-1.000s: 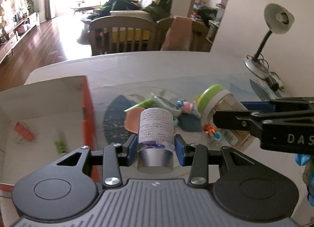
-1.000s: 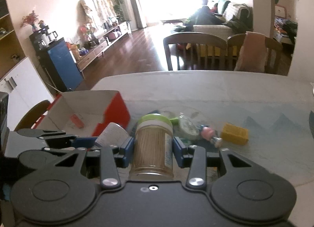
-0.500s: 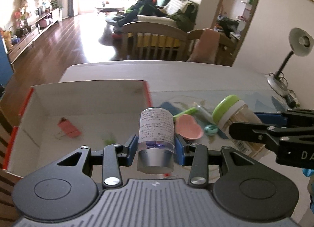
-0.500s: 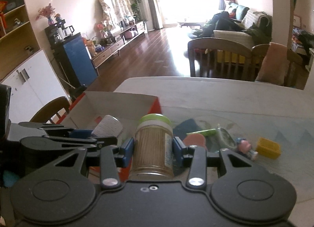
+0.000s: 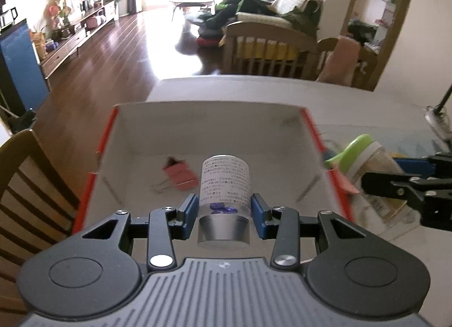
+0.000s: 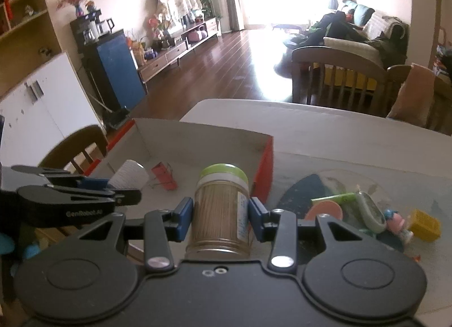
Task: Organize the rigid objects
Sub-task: 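Carry the bottle and jar into the box and release them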
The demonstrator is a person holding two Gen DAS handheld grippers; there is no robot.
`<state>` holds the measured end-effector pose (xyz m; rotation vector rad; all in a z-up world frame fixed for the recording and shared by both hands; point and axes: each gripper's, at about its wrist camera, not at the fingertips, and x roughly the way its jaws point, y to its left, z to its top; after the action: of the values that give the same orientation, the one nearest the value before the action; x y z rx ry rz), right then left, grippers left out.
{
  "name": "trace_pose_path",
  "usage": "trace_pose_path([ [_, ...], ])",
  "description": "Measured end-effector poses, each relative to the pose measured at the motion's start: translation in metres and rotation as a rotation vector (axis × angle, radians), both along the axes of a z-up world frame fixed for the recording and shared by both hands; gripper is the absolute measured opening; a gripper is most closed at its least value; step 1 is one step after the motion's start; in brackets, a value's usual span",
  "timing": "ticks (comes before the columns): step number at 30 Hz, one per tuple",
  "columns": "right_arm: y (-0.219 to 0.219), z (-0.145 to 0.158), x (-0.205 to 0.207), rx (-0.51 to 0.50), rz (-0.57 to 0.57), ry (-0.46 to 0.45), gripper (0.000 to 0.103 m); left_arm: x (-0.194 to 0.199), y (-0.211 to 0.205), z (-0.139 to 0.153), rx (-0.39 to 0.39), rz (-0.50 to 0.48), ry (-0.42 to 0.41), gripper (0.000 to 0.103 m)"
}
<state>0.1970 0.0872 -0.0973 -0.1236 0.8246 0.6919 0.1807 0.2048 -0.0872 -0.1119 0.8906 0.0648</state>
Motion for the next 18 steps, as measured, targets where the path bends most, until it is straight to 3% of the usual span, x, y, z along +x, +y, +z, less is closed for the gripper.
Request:
trace_pose_path([
  [10, 0.060, -0.035, 0.013, -0.089, 0.025, 0.017, 0.042, 0.018, 0.041, -0.037, 0.078, 0.031, 0.101, 0.040],
  [18, 0.103, -0.069, 0.012, -0.155, 0.098, 0.029, 0.042, 0.035, 0.044, -0.057, 0.122, 0.002, 0.164, 0.040],
])
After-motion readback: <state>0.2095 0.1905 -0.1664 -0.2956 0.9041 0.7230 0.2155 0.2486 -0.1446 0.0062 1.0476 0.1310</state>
